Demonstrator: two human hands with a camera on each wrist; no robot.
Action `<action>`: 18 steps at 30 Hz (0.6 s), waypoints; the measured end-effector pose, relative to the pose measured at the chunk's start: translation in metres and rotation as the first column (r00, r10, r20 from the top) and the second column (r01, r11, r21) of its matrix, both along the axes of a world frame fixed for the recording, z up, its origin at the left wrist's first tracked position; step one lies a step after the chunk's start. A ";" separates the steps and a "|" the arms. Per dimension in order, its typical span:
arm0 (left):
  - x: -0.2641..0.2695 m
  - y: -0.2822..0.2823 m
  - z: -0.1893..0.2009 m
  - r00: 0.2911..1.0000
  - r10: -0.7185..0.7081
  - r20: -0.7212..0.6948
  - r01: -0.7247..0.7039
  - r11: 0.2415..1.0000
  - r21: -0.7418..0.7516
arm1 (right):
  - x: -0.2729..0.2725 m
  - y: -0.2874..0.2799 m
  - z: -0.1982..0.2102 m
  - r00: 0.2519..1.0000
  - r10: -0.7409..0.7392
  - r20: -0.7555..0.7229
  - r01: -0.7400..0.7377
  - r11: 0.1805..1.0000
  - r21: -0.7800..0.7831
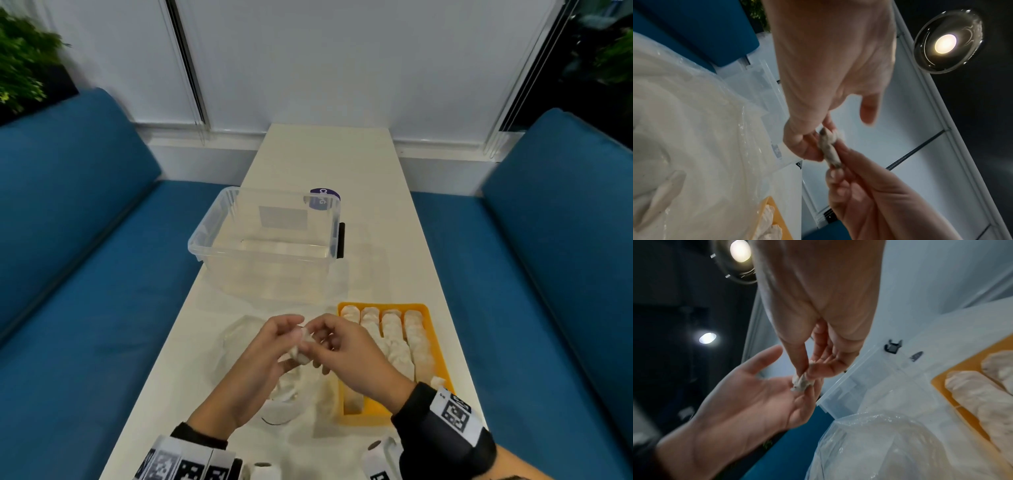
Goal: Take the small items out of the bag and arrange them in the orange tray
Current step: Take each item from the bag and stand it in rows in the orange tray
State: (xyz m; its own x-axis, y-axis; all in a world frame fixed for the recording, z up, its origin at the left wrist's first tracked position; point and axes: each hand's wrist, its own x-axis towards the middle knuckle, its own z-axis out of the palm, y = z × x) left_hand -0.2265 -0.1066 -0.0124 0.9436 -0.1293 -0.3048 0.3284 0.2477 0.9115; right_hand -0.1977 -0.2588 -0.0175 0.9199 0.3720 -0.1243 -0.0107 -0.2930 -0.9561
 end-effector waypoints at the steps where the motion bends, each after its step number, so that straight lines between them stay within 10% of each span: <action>1: -0.001 0.001 0.000 0.999 -0.019 0.032 0.016 0.997 0.077 | 0.001 -0.003 0.001 0.999 -0.011 -0.050 0.014 0.998 0.058; 18: -0.002 -0.003 0.006 0.989 -0.043 0.144 -0.037 0.859 0.510 | -0.006 -0.023 0.002 0.978 0.086 -0.192 -0.061 0.990 0.130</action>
